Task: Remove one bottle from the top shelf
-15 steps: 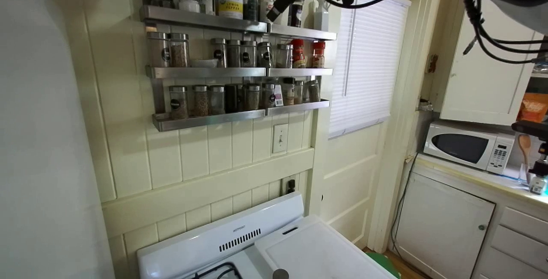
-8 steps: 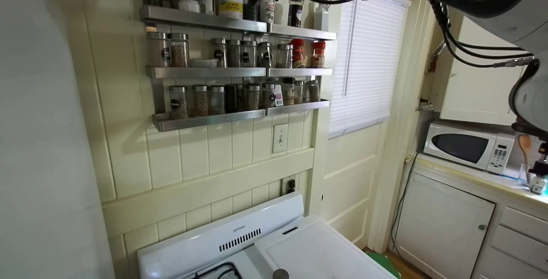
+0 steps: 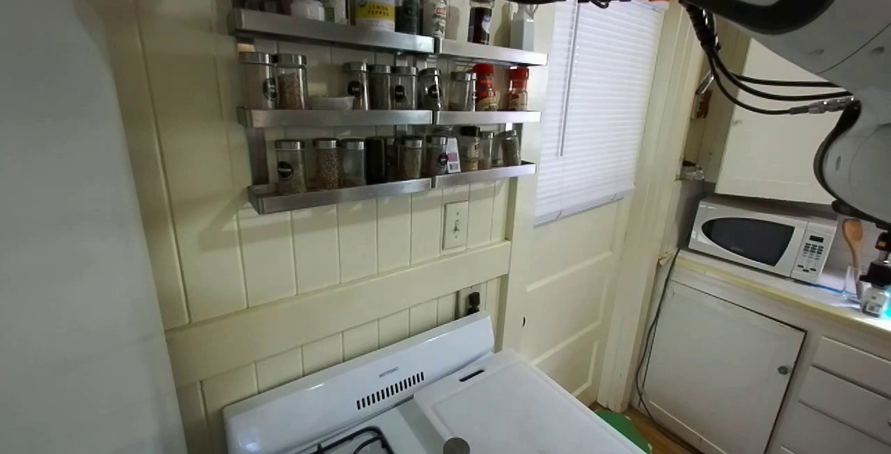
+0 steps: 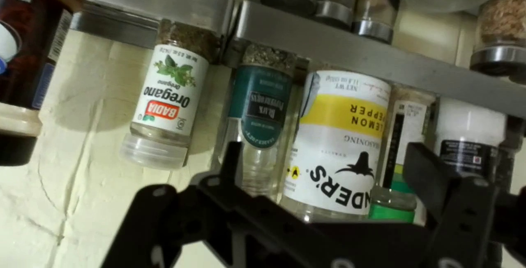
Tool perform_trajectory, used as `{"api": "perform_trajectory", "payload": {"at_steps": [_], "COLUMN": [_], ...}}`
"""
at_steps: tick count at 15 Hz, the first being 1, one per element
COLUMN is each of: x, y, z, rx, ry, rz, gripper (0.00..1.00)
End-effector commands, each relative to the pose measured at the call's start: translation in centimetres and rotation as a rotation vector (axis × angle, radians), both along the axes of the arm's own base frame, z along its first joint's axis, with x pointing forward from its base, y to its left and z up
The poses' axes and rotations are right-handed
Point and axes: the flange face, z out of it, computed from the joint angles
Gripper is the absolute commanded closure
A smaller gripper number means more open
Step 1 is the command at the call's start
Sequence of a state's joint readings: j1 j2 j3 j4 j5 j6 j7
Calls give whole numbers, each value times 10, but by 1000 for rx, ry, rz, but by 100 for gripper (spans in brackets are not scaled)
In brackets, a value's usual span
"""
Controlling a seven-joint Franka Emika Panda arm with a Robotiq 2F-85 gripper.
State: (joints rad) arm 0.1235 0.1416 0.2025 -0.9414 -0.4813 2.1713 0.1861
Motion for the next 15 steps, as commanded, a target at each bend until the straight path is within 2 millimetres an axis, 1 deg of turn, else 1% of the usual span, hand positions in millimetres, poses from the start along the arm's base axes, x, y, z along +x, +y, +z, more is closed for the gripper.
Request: {"api": "perform_trajectory", "payload": {"at_steps": [1, 4, 7, 10, 15], "x": [21, 36, 45, 49, 52], "y": [21, 33, 37, 34, 29], "z": [-7, -19, -24, -26, -30], "rx": [120, 192, 231, 257, 283], "ry": [-117, -185, -263, -308, -335], "rz": [-12, -22, -31, -62, -90], "gripper": [0, 0, 0, 0, 0]}}
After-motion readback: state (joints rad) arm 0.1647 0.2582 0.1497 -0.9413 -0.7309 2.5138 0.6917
